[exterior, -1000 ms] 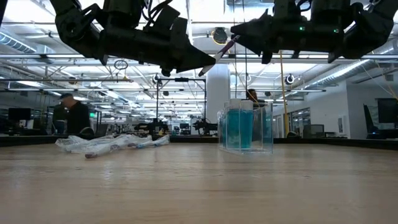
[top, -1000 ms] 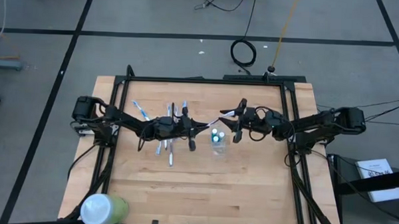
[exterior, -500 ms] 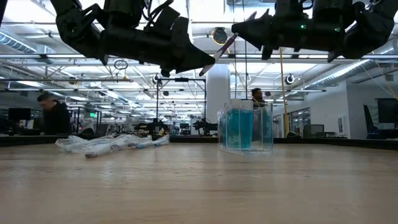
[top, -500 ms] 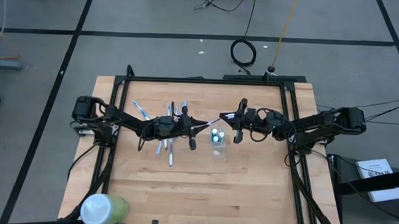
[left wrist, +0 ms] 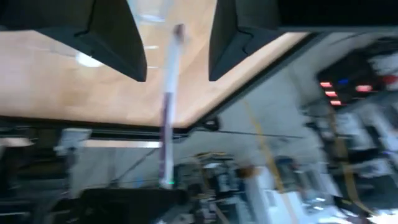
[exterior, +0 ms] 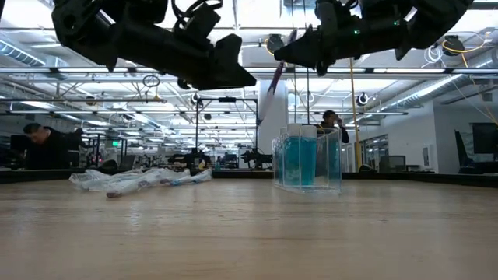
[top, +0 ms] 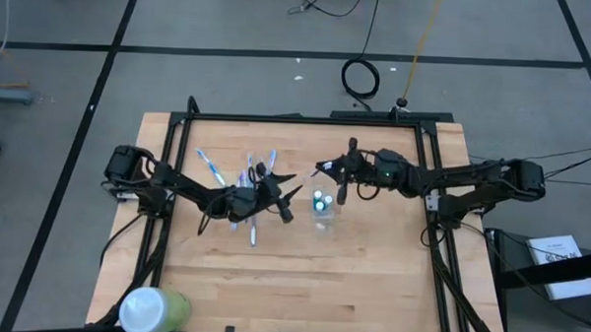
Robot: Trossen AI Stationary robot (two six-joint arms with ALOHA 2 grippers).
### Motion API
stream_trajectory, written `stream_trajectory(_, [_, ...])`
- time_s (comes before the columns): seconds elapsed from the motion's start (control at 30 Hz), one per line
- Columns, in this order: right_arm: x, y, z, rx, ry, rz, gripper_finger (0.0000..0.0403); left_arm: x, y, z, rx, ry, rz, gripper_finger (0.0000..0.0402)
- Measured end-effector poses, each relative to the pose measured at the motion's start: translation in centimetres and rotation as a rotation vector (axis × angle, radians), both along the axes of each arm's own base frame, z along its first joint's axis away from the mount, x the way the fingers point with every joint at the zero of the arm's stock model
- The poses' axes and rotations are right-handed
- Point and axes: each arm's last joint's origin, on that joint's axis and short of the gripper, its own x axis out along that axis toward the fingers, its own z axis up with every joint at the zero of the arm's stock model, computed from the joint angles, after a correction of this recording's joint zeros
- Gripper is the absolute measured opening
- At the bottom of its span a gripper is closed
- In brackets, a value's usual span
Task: Pick & Place toothbrushing station
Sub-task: Put the violet toothbrush into the transparent organizer
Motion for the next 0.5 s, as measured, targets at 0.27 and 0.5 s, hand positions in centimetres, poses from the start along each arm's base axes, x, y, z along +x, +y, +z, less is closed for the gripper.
stream_trajectory(0.27, [-1.5,-0.8,0.5,0.028,0.062,-0.044,0.0008,-0.8,-1.0,1.2,0.032,0.035,0.019,0.0215])
stream_trajectory(0.5, [-2.8,-0.8,1.0,0.089,0.104,-0.061,0.0008,-1.0,-0.3,1.1,-0.006,0.056,0.047,0.0210])
